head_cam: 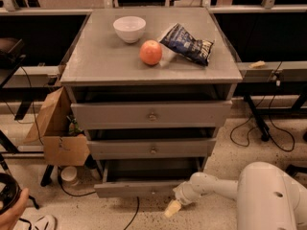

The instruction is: Close bottom drawer

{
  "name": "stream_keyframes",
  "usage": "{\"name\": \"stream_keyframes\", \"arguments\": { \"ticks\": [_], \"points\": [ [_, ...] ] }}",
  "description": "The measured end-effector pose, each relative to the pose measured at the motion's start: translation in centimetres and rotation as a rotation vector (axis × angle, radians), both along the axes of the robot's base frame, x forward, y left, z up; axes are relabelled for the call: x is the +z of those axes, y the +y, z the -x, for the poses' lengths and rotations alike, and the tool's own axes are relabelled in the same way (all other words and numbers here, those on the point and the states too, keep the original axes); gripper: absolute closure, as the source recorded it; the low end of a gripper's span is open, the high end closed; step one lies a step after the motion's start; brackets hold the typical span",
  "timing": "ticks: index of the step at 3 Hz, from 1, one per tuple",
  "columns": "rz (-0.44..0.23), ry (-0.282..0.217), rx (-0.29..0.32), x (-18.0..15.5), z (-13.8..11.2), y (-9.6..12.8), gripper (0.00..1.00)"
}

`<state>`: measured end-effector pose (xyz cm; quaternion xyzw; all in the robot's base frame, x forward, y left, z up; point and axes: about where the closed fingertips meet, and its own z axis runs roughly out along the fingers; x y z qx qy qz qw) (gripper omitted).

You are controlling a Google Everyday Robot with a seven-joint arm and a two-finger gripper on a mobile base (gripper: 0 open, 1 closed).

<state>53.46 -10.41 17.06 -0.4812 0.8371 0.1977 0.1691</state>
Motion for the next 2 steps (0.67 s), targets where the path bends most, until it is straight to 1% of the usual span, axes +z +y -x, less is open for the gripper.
{"name": "stream_keyframes", "arguments": {
  "ticks": [1, 2],
  "points": [
    [0.006, 0.008, -0.007, -0.2, -0.4, 0.2, 0.18],
    [0.022, -0.002, -0.01, 0.0, -3.6, 0.9, 0.42]
  ]
}}
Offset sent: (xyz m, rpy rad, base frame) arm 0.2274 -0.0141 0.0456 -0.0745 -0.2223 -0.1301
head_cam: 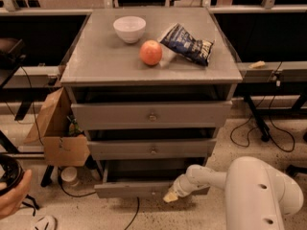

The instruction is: Close bottom drawer

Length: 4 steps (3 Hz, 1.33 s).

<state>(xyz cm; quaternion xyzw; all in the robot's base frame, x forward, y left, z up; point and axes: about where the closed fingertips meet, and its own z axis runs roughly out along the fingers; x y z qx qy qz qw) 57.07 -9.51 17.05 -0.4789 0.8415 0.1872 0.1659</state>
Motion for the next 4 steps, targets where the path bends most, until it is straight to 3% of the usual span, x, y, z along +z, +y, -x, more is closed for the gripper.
{"name": "stream_keyframes", "arguments": {
  "ticks": [1, 2, 4],
  "points": [
    [0.0, 0.0, 0.0, 0.0, 0.2, 0.0, 0.66],
    [0.006, -0.031, -0.013, 0.7, -2.1, -0.2, 0.62],
    [0.007, -0.031, -0.013, 0.7, -1.2, -0.4, 0.15]
  ]
}}
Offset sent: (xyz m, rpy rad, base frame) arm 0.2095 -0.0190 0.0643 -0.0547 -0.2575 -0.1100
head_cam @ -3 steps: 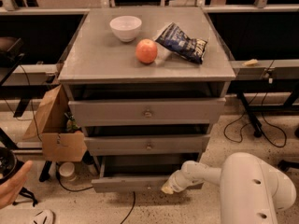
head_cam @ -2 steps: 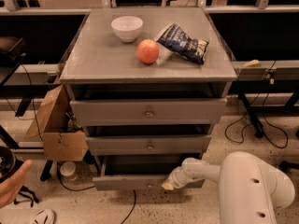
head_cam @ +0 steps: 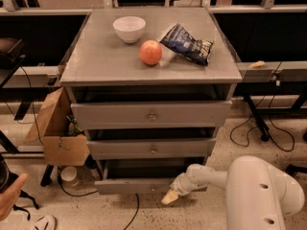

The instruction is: Close bottom drawer

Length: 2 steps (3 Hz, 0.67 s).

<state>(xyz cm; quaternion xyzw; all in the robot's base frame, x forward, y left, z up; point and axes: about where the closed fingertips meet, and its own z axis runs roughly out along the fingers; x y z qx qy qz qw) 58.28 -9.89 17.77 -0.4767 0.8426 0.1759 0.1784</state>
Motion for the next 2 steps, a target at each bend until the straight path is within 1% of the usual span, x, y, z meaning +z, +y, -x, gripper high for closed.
{"name": "stream_keyframes", "arguments": {
  "ticks": [1, 2],
  "points": [
    [0.0, 0.0, 0.0, 0.0, 0.64, 0.03, 0.0],
    [0.0, 0.0, 0.0, 0.02, 0.87, 0.0, 0.0]
  ]
}}
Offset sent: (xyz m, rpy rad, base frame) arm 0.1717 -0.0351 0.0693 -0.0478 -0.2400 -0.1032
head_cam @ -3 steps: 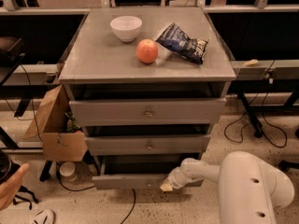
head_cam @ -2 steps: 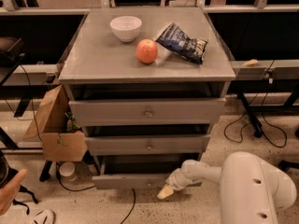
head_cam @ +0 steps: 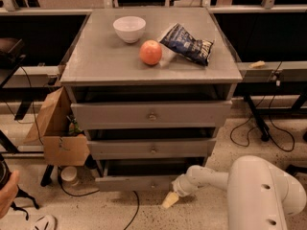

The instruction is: Close bottom drawer

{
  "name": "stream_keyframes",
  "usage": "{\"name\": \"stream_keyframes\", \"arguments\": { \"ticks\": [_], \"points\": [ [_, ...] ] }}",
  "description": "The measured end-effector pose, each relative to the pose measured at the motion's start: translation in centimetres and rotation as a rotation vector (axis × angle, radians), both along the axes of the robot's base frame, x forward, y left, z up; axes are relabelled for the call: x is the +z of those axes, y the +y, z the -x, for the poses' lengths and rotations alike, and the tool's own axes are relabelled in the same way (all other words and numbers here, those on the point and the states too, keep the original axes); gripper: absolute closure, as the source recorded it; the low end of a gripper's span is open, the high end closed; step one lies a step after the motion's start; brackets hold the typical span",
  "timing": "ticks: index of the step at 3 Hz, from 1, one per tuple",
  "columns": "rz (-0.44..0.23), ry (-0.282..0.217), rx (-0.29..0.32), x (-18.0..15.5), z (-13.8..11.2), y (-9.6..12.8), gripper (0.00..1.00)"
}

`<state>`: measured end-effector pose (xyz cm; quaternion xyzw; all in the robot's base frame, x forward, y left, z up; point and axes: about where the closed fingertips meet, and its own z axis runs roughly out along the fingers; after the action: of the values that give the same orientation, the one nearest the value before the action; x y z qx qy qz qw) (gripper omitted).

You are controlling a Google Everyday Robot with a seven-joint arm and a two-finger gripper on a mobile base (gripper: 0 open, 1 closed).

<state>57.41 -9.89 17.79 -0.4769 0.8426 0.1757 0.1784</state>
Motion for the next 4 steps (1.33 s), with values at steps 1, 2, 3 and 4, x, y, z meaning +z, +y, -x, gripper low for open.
{"name": "stream_keyframes", "arguments": {
  "ticks": [1, 2, 3, 4],
  "points": [
    [0.004, -0.006, 0.007, 0.4, -0.3, 0.1, 0.0],
    [-0.001, -0.008, 0.021, 0.5, -0.2, 0.6, 0.18],
    [-0.029, -0.018, 0.1, 0.8, -1.4, 3.1, 0.41],
    [-0.042, -0.061, 0.249, 1.4, -5.0, 4.4, 0.65]
  ]
}}
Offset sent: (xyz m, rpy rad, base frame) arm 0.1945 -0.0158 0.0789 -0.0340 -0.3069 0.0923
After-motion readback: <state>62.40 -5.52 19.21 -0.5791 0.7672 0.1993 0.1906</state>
